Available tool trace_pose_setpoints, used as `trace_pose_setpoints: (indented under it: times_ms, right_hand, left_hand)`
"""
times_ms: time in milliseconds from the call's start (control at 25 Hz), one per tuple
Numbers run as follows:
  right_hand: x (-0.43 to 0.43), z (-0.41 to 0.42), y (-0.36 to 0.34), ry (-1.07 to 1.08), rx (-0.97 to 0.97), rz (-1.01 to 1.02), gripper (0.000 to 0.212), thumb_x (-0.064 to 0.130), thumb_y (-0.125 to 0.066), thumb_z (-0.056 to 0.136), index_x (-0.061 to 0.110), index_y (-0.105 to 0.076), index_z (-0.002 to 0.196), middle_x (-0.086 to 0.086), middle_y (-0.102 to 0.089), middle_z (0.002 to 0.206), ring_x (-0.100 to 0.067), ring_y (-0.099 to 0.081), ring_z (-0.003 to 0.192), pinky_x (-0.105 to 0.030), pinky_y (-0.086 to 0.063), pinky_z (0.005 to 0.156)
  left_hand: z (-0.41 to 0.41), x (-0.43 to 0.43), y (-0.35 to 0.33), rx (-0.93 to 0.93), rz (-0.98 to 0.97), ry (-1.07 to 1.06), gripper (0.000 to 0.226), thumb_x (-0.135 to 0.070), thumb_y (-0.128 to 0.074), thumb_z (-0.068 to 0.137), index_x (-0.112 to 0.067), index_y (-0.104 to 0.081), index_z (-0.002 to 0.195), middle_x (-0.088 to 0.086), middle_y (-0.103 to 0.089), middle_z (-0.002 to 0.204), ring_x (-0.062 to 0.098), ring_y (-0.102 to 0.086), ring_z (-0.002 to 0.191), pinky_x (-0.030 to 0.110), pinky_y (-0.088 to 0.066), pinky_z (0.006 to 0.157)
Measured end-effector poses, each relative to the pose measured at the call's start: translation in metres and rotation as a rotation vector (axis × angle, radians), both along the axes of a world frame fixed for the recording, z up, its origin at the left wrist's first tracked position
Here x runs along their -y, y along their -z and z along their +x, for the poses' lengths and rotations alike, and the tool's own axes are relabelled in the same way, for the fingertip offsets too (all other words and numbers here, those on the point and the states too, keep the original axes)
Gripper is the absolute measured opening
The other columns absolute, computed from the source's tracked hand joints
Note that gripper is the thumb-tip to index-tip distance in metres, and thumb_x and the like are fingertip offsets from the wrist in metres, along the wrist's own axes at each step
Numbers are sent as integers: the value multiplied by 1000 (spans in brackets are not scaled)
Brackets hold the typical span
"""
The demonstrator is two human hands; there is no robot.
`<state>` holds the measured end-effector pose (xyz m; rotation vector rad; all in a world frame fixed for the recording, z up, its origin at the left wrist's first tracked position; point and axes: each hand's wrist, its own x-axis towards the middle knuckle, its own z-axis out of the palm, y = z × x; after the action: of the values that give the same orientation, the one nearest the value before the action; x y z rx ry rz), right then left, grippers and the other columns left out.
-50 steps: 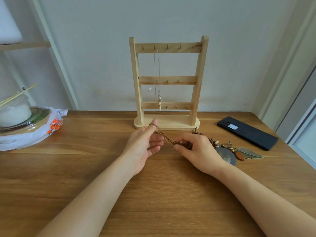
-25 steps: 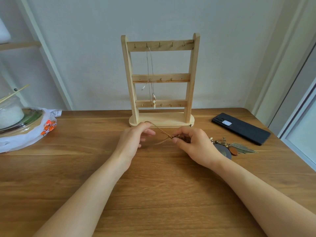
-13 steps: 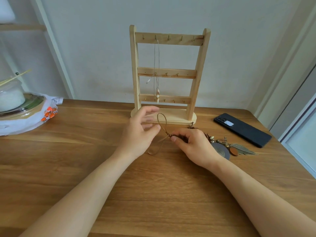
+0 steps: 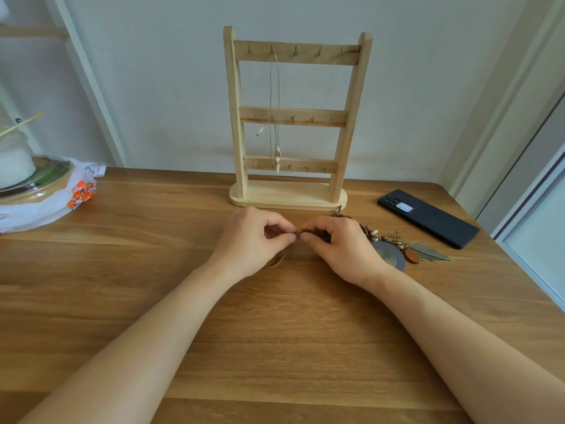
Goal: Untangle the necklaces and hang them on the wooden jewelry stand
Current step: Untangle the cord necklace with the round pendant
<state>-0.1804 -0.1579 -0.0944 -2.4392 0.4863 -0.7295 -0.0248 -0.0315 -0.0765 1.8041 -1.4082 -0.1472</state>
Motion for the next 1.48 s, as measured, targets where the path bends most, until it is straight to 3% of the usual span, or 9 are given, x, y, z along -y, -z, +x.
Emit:
trace_pose_setpoints:
  times_ms: [120,280,560,760,920,1000,1120,1360,1480]
  right_hand:
    - [0,0,1,21,16,-1,14,26,-62,98,27,-73,107,15,-69,83,-8,-63,80,-33,-53,75]
    - [-3,0,0,29,20,15,14,22,-61,99,22,-73,108,13,-66,79,-7,-60,75,-30,-51,70]
    - [-6,-1,-7,-2,-9,0,15,22,-60,100,26,-71,109,19,-65,83,-4,-61,82,-18,-48,70]
    - [-1,1,-2,60,-38,27,12,26,-60,100,26,-69,107,9,-65,76,-12,-61,73,-33,-52,68]
    - [-3,0,-5,65,-28,119,9,27,-60,100,27,-62,108,5,-70,76,-1,-60,65,-15,-44,63]
    - [-3,0,-4,71,-17,123,8,26,-61,99,26,-62,108,6,-70,78,1,-59,66,-13,-43,64]
    - [1,-2,-3,96,3,122,9,26,-64,97,23,-67,105,9,-65,80,-4,-58,71,-19,-46,67]
    - [-2,-3,-7,84,-6,78,12,25,-65,97,21,-70,107,10,-65,82,-4,-59,71,-25,-52,68]
    - [-3,-3,-8,80,-7,49,12,26,-64,97,23,-70,107,12,-65,83,-3,-60,75,-16,-47,67]
  left_hand:
    - [3,1,1,-86,20,-26,8,-23,-80,83,-29,-80,89,-16,-73,79,-5,-66,77,18,-52,74]
    - [0,2,-5,-536,16,-32,8,-16,-70,91,-22,-73,88,-9,-73,80,-2,-64,73,20,-47,71]
    - [-1,4,-1,-291,143,100,8,-18,-66,84,-20,-69,77,-16,-62,73,4,-54,73,30,-45,75]
    - [7,-2,-14,-920,-94,197,9,-19,-49,66,-19,-49,58,-4,-52,74,16,-46,77,34,-38,78]
    - [20,-5,-21,-1279,-411,-78,20,-13,-45,80,-14,-49,61,0,-53,71,17,-49,75,32,-42,74]
    - [22,-2,-17,-1176,-304,-281,17,-11,-50,88,-12,-58,74,1,-58,78,17,-54,79,31,-45,75]
    - [23,-1,-8,-765,-199,-431,10,-11,-64,87,-17,-66,95,-4,-64,95,15,-59,90,27,-46,76]
    - [8,3,3,-34,-5,-5,20,-39,-77,80,-41,-73,99,-24,-65,106,0,-47,114,24,-39,94]
    - [4,4,5,-42,7,-8,13,-31,-77,85,-38,-75,96,-22,-71,92,-2,-61,97,20,-48,82]
